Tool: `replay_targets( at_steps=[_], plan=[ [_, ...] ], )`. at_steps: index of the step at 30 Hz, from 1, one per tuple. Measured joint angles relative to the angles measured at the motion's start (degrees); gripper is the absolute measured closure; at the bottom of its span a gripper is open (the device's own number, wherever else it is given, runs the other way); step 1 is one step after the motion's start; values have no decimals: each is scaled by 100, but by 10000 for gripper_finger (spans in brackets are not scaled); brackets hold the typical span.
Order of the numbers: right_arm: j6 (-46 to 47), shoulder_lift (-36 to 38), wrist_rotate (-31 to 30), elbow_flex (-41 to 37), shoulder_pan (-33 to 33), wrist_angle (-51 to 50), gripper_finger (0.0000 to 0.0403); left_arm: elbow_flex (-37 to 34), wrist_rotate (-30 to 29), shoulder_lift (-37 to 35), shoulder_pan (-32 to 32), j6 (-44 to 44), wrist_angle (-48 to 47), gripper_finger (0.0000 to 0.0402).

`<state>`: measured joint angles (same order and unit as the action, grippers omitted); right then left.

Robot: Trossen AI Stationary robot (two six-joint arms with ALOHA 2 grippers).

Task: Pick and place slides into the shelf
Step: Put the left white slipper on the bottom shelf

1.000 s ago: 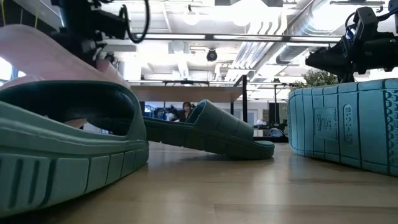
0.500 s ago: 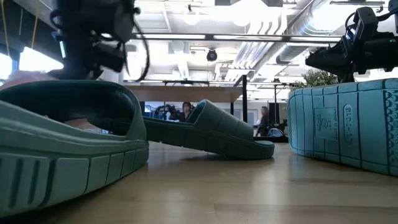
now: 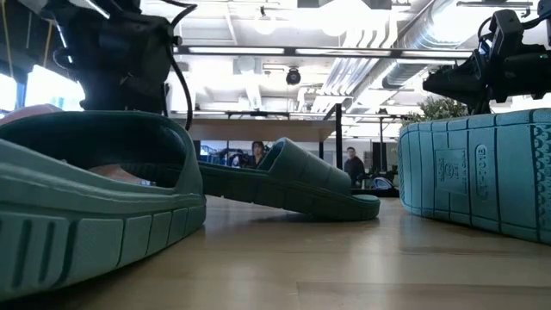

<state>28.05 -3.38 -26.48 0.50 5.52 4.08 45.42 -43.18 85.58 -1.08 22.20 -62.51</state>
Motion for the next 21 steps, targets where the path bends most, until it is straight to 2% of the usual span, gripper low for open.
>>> replay_targets(
  at_steps=[5,10,21],
  plan=[
    [0,0,0,-1,0,-1,403,-166,-23,0,1,-364,531,401],
    [0,0,0,-1,-1,-1,403,-180,-27,2,185,-403,555,397],
    [0,0,0,-1,-2,-2,403,-180,165,2,486,-606,483,317]
  ],
)
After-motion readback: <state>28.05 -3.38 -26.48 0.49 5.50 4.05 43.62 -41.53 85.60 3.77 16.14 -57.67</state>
